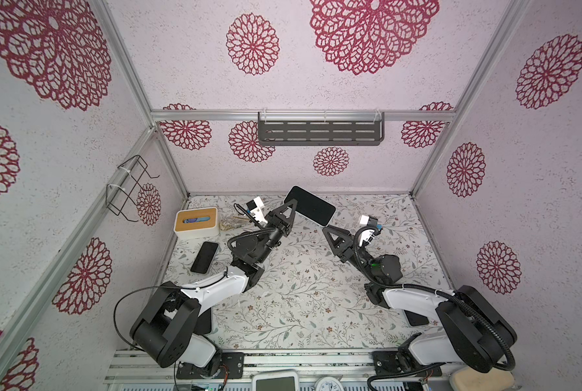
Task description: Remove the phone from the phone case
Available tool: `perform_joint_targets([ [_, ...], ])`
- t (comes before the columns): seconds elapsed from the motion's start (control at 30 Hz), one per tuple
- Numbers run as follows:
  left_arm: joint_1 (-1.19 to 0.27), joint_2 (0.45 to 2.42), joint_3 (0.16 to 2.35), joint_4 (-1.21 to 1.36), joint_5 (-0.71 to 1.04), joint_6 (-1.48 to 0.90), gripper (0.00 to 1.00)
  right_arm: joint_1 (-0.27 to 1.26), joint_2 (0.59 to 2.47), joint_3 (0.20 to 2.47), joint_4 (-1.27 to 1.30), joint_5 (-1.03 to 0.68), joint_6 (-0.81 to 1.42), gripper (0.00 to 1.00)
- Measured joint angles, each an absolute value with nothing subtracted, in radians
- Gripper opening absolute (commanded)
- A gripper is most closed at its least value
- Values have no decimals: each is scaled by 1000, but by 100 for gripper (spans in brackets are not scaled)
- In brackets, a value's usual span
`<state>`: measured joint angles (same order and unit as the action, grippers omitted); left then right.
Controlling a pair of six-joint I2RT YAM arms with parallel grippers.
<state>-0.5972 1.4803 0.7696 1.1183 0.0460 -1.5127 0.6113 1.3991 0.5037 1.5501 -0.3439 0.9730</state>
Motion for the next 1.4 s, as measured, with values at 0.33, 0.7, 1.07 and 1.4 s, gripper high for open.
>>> perform_joint_targets([
  [0.33,-600,1491,769,1136,32,-1513,0,611,1415,514,1559,-343,995,24],
  [0.7,-609,1493,769,1158,17,-1509,0,611,1418,527,1563,-344,1000,6],
  [1.07,-614,1462,778,1084,12,-1499,0,611,1393,527,1527,-345,951,0],
  [1.4,-629,1382,839,904,17,-1496,0,616,1266,557,1331,-358,737,0],
])
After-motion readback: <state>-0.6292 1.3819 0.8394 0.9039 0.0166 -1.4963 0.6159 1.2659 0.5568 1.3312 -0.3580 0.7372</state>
